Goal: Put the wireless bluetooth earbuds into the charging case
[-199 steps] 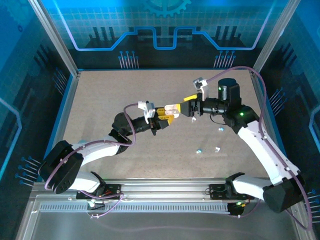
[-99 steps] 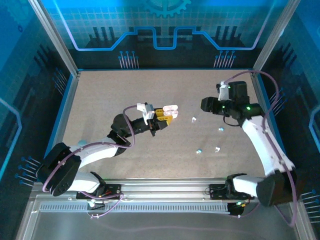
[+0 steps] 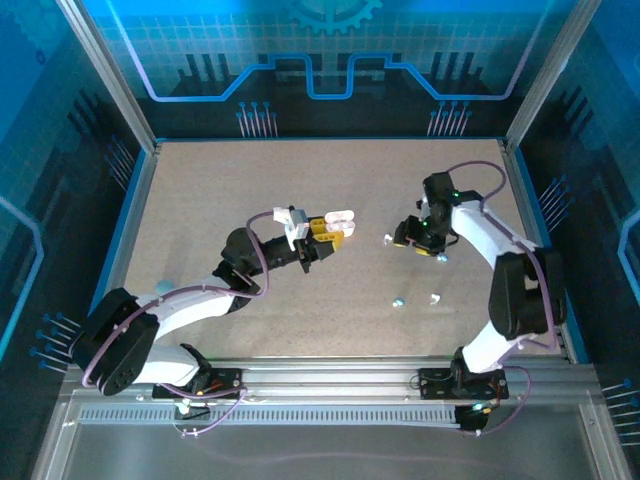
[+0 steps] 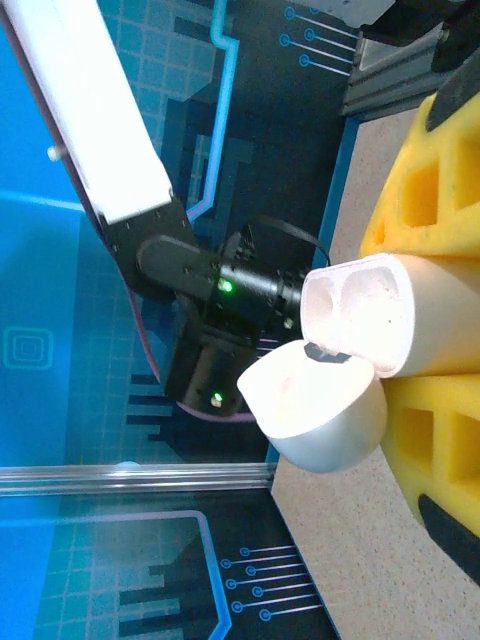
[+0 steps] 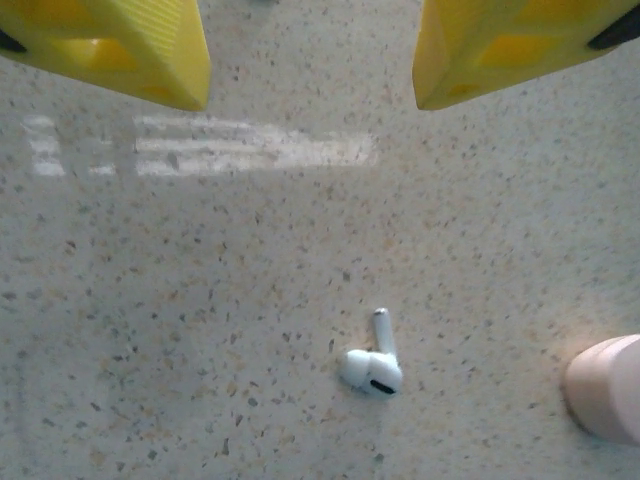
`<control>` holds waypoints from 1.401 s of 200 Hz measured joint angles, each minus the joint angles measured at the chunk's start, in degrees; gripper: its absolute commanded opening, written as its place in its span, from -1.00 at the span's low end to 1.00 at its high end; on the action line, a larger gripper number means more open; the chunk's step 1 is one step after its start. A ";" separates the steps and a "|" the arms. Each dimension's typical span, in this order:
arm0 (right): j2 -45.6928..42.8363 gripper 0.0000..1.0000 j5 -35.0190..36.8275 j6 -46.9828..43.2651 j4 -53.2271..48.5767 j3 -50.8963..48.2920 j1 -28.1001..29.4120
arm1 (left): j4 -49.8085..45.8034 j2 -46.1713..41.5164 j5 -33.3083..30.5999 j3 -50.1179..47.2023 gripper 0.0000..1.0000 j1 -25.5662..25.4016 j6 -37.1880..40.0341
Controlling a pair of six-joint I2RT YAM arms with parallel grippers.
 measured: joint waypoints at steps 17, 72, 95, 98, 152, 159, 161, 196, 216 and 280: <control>3.69 0.14 1.22 0.98 0.00 3.08 1.38 | -0.28 0.00 -0.22 -0.07 -0.55 0.00 0.24; 13.20 0.12 5.29 4.07 -0.50 13.09 4.11 | -0.42 0.00 -0.42 -0.28 -0.55 0.00 0.85; 16.50 0.10 6.69 4.48 -1.36 15.98 4.50 | -0.44 0.00 -0.44 -0.98 -0.55 0.00 1.42; 16.90 0.09 6.75 4.48 -1.49 16.28 4.61 | -0.44 0.00 -0.42 -1.05 -0.55 0.00 1.44; 22.38 0.01 7.85 4.61 -3.96 20.50 5.95 | -0.44 0.00 -0.42 -1.27 -0.55 0.02 1.46; 23.17 0.00 7.89 4.55 -4.24 21.20 6.08 | -0.44 -0.02 -0.42 -1.33 -0.55 0.02 1.46; 23.32 0.01 7.91 4.46 -4.28 21.33 6.10 | -0.44 -0.02 -0.42 -1.36 -0.55 0.02 1.46; 25.33 -0.03 8.66 3.98 -5.44 22.88 6.36 | -0.44 -0.22 -0.44 -1.57 -0.55 0.07 1.46; 25.88 -0.08 8.74 3.72 -5.79 23.26 6.36 | -0.44 -0.26 -0.44 -1.60 -0.55 0.07 1.46; 27.06 -0.24 9.42 1.90 -7.02 24.44 6.36 | -0.44 -0.26 -0.42 -1.62 -0.54 0.07 1.44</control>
